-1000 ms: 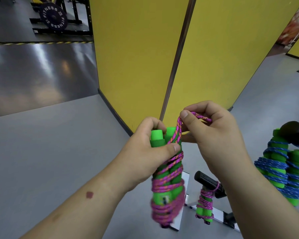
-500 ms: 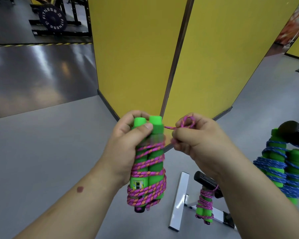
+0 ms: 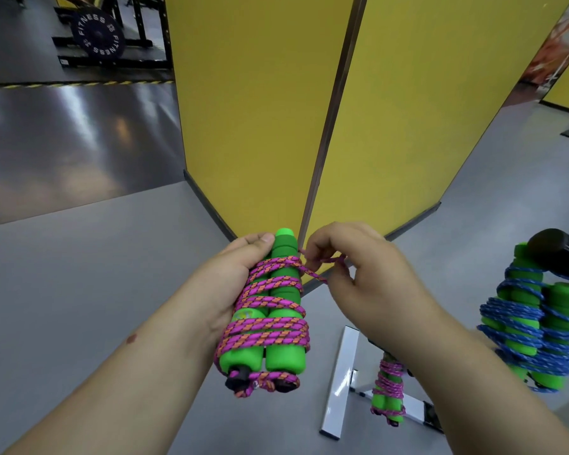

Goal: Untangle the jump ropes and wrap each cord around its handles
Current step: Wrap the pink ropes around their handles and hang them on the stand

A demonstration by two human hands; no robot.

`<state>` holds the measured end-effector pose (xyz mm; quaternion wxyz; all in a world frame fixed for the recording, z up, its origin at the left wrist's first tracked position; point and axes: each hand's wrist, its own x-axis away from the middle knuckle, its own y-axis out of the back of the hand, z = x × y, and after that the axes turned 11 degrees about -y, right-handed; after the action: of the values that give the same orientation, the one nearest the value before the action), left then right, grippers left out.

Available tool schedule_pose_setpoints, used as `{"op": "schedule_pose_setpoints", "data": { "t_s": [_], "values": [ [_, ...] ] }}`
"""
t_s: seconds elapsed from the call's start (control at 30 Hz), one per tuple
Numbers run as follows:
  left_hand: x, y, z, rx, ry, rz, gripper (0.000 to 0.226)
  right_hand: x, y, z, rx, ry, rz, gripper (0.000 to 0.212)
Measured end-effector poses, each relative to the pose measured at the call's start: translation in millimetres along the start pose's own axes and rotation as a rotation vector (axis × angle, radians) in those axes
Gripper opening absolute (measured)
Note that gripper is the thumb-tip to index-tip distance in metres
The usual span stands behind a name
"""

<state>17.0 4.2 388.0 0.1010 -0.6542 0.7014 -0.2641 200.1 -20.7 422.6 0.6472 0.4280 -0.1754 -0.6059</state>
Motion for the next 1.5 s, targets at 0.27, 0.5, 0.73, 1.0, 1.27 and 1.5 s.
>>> {"op": "schedule_pose_setpoints", "data": {
  "t_s": [0.27, 0.5, 0.73, 1.0, 1.27, 1.5],
  "values": [
    [2.5, -6.5, 9.3, -0.347, -0.037, 0.012, 0.033, 1.2, 3.5, 5.8, -0.214, -0.028, -0.012, 0.05],
    [9.4, -13.4, 22.0, -0.579, -0.146, 0.071, 0.036, -5.6, 5.0, -4.7, -0.703, -0.368, 0.23, 0.043],
    [2.2, -13.7, 55.8, -0.544, -0.046, 0.229, 0.012, 0.9, -3.2, -34.7, -0.734, -0.5, 0.33, 0.056],
    [-30.8, -37.8, 115.5, -0.314, 0.179, 0.114, 0.026, 10.4, -15.8, -92.3, -0.639, -0.626, 0.279, 0.066],
    [-66.9, -50.3, 193.4, 0.054, 0.552, 0.262, 0.009, 32.3, -27.6, -167.1, -0.558, -0.705, 0.369, 0.054],
    [-89.0, -41.4, 249.8, -0.098, 0.451, 0.037, 0.046, 37.6, -60.2, -231.9, -0.298, -0.784, 0.239, 0.027]
  ]
}}
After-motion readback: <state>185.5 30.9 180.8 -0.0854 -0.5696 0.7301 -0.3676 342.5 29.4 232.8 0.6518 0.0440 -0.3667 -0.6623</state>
